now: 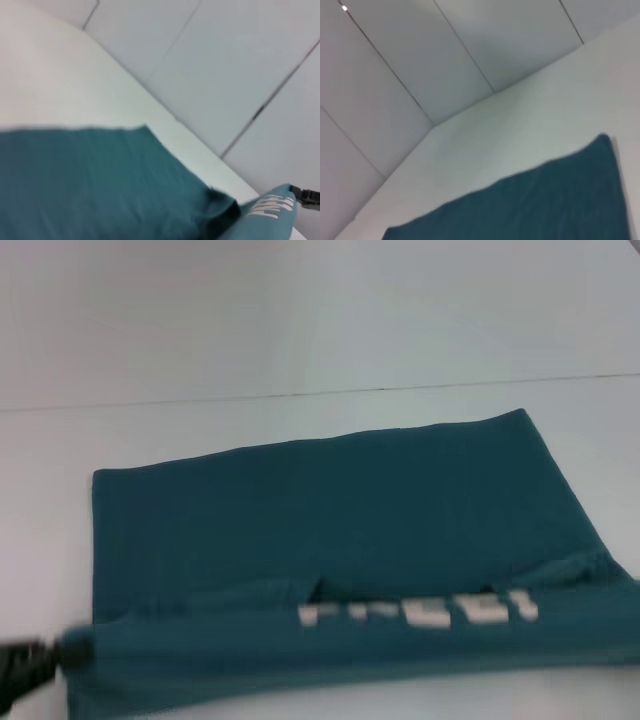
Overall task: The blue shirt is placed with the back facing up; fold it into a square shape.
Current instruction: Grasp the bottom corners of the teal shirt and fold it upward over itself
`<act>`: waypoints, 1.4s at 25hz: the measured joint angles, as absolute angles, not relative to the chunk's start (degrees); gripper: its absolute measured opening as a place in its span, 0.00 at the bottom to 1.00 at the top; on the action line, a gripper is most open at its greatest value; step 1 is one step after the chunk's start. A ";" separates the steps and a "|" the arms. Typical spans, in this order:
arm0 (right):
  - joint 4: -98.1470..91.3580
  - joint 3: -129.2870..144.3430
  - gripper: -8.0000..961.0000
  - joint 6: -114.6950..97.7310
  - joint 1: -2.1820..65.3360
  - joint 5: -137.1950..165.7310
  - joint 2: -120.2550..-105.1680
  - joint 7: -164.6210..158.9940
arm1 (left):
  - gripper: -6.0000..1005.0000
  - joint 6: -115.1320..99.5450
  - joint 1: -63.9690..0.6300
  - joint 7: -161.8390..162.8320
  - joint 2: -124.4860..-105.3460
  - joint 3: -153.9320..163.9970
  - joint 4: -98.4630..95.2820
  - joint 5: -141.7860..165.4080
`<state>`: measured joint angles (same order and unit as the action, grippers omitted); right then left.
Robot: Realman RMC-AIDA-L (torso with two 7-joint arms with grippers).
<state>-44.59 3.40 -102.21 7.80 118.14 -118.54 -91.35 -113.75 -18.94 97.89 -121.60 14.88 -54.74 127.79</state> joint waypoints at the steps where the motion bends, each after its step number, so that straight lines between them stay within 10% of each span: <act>1: -44.59 3.29 0.06 -101.48 8.97 118.15 -118.33 -91.82 | 0.04 -113.12 -20.18 98.20 -121.41 14.44 -54.58 127.74; 15: -40.73 7.03 0.10 -76.80 27.08 117.98 -119.34 -90.50 | 0.04 -78.23 -36.45 99.55 -120.63 18.13 -42.76 127.59; 35: -28.19 18.05 0.17 -44.31 42.68 114.96 -118.72 -80.50 | 0.07 -48.06 -42.41 98.80 -122.56 25.61 -34.36 126.39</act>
